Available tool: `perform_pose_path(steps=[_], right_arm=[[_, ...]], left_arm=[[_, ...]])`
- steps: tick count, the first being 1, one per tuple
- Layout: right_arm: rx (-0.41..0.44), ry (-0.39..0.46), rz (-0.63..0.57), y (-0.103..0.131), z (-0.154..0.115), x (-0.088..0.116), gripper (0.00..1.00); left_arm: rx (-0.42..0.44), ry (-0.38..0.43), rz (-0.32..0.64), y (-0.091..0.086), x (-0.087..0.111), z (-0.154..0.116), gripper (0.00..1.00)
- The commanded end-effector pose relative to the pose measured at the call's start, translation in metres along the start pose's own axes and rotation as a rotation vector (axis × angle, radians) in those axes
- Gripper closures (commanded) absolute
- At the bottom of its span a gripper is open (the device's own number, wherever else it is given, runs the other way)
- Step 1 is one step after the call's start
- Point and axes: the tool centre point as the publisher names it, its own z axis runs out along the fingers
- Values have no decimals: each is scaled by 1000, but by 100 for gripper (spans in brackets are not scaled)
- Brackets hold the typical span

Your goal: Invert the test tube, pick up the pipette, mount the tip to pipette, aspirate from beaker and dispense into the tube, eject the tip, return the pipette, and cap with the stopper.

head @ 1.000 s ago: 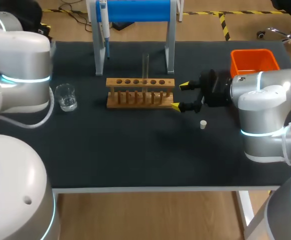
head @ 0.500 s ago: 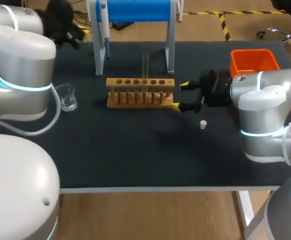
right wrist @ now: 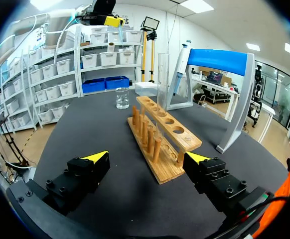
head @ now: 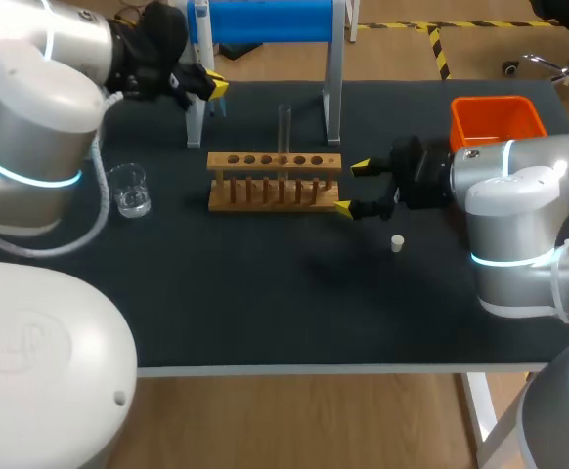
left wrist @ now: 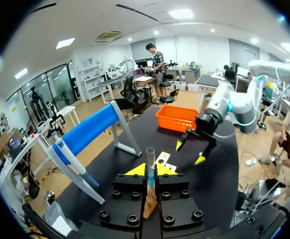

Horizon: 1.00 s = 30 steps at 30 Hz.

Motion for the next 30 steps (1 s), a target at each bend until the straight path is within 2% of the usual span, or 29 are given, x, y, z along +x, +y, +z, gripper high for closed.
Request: perform_pose_path(steps=[1,14,23,30], right_arm=[[-2,-1,-1,-1,-1,0,0],[-2,-1,-1,-1,-1,0,0],[-2,-1,-1,-1,-1,0,0],[-2,-1,-1,-1,-1,0,0]], left_arm=[[-58,191,-1,-3,-4,-6,100],[-42,205,-6,-4,-1,-5,100],[-120,358,-11,-21,49,17,100],[-155,332,-21,-27,82,31,100]])
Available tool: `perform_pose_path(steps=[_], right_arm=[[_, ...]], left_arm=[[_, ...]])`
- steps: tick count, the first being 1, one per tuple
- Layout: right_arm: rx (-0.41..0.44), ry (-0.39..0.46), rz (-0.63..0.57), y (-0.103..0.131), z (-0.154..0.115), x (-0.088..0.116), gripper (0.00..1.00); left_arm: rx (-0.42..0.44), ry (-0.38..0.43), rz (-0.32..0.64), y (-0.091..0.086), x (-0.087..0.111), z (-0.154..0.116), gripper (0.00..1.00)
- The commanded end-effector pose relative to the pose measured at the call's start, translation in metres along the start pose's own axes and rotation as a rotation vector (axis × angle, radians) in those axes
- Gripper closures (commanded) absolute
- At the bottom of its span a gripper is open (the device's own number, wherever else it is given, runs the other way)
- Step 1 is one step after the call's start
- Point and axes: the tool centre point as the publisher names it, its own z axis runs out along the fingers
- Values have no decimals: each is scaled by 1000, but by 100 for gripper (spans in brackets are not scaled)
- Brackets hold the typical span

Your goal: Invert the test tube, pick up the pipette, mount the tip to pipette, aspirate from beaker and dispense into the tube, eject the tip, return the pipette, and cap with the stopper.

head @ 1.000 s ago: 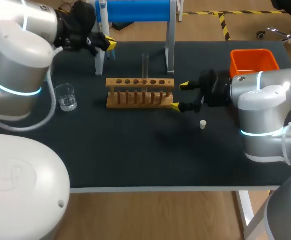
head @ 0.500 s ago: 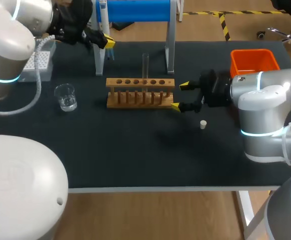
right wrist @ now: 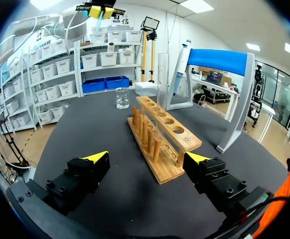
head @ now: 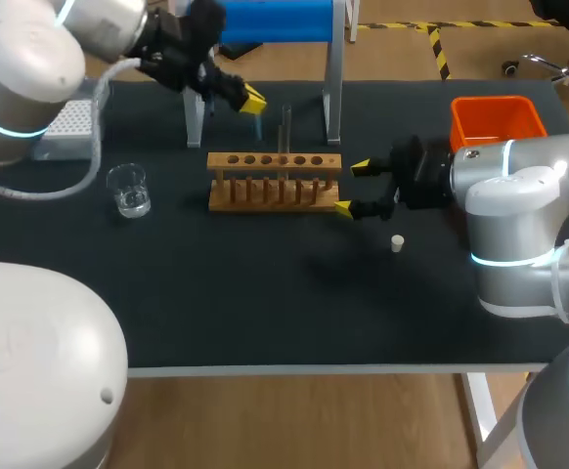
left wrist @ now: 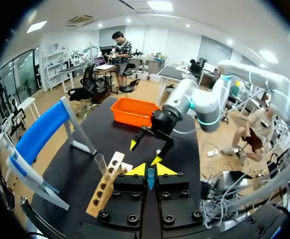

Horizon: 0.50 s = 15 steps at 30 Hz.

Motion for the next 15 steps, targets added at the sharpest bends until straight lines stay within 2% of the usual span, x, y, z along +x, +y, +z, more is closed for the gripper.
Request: perform_pose_path(steps=[1,7,15], right_arm=[[-2,-1,-1,-1,-1,0,0],[-2,-1,-1,-1,-1,0,0],[-2,-1,-1,-1,-1,0,0]], left_arm=[[-42,-43,-25,-5,12,16,100],[-29,-93,-56,-3,31,27,100],[-24,-138,-38,-5,38,32,100]])
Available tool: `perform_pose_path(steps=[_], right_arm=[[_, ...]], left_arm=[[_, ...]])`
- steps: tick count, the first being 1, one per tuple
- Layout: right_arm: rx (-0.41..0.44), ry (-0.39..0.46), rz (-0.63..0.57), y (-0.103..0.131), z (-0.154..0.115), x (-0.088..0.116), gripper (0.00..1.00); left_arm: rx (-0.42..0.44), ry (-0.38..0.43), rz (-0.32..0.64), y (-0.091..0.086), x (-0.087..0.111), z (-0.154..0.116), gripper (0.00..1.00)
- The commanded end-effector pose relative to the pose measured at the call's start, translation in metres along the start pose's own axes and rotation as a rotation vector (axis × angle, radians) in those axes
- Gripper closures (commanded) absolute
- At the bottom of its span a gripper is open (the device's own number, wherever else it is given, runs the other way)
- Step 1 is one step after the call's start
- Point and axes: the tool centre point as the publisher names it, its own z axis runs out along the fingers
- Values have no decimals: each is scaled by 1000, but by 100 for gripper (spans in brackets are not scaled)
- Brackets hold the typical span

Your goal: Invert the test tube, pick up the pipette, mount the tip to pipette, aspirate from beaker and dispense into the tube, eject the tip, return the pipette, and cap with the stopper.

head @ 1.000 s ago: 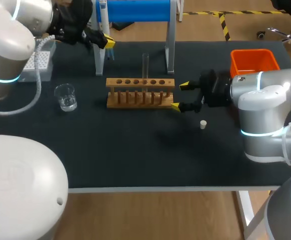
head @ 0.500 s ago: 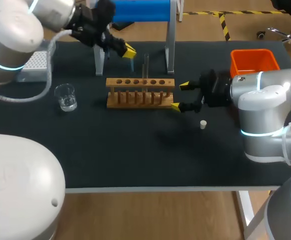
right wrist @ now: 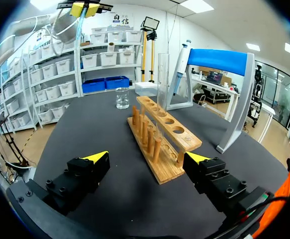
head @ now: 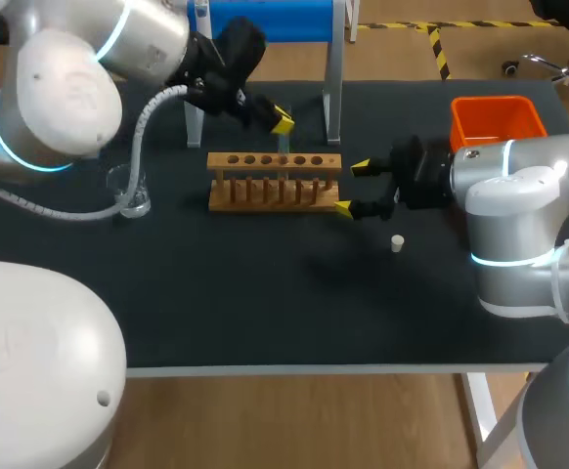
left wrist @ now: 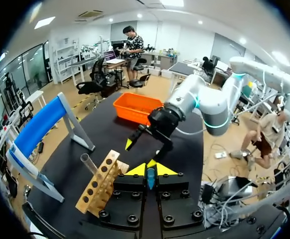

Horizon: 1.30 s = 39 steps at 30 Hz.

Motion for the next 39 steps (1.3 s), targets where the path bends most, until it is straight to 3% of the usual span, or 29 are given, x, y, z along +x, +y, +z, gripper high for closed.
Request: perform_pose_path(steps=[1,20,30,39], right_arm=[[-2,-1,-1,-1,-1,0,0],[-2,-1,-1,-1,-1,0,0],[-115,79,-63,32,-69,13,0],[-259,228,-127,57,-104,40,0]], left_arm=[[12,-22,8,2,4,2,100],[20,-28,25,3,8,6,100],[20,-28,25,3,8,6,100],[20,-28,25,3,8,6,100]])
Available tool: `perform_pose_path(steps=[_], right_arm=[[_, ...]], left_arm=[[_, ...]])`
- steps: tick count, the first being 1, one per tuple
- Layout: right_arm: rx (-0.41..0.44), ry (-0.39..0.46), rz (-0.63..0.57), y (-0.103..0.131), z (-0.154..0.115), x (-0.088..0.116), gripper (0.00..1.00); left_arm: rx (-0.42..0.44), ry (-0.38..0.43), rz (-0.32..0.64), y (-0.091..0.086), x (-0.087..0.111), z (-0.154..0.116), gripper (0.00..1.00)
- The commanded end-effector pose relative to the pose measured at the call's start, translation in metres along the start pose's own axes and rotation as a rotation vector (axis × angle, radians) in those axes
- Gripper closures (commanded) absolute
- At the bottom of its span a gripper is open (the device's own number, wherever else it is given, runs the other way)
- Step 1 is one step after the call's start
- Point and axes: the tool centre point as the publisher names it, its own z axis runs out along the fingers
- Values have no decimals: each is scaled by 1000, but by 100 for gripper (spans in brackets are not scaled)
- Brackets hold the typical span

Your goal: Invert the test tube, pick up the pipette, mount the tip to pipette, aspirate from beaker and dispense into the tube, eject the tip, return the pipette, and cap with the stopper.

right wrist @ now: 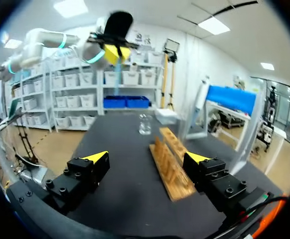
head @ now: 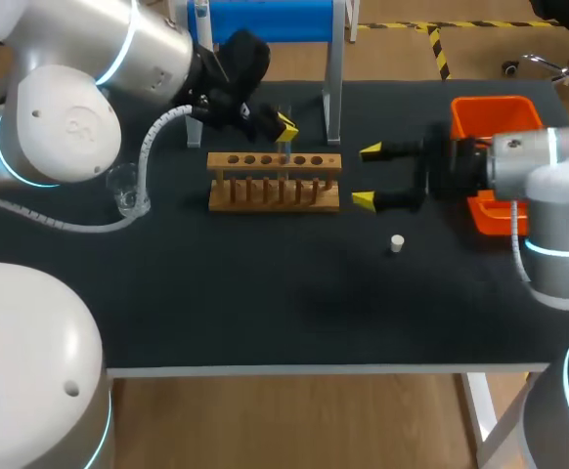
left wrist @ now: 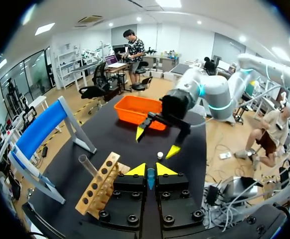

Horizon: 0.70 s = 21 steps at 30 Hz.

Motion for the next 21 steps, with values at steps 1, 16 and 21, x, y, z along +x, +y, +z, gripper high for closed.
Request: perform_pose_path(steps=[1,16,21], right_arm=[[-75,66,-28,13,-42,12,0],[-279,268,-74,60,-22,37,0],[-278,283,-10,77,-8,39,0]], left_arm=[[-6,2,-1,-1,0,0,100],[-6,2,-1,-1,0,0,100],[-6,2,-1,-1,0,0,100]])
